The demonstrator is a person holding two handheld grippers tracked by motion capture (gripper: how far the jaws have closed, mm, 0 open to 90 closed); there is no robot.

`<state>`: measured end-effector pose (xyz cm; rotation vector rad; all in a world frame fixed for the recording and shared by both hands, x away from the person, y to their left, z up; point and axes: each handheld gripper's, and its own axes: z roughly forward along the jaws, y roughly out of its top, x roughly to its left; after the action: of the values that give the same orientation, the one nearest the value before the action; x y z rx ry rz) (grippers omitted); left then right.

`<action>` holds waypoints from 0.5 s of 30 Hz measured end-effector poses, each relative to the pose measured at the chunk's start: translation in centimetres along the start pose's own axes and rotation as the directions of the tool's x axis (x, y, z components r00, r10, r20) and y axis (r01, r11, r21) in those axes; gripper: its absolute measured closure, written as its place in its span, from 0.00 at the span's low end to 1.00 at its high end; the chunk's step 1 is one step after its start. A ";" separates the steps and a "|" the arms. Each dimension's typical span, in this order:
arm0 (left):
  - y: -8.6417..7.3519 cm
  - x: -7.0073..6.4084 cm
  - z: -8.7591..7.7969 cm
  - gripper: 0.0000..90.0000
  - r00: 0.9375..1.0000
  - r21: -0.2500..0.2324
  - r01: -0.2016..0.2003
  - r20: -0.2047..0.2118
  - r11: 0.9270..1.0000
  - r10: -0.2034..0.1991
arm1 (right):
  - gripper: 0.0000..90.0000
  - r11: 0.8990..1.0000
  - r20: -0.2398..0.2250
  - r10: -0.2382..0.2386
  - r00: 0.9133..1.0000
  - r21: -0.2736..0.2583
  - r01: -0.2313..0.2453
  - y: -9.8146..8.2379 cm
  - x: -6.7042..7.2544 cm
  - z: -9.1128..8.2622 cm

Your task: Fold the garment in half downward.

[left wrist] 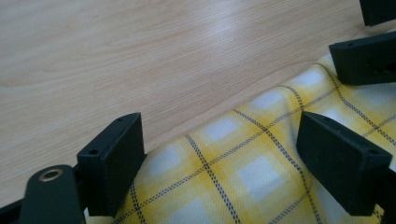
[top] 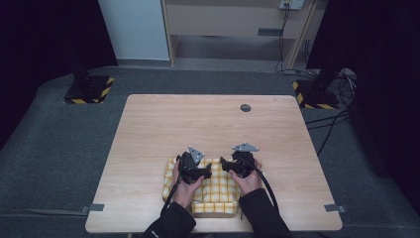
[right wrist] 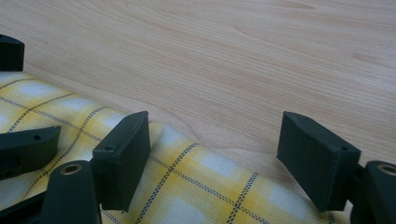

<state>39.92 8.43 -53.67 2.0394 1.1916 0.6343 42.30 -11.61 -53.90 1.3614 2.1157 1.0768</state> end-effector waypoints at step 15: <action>0.0 1.4 0.3 0.17 0.994 0.027 0.096 0.048 0.995 -0.097 | 0.29 1.000 0.032 -0.019 0.999 0.013 0.018 -0.4 -1.2 -1.4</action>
<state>40.71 9.57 -53.77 1.9929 1.2664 0.5223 41.62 -13.28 -53.42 1.3531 2.1119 1.0291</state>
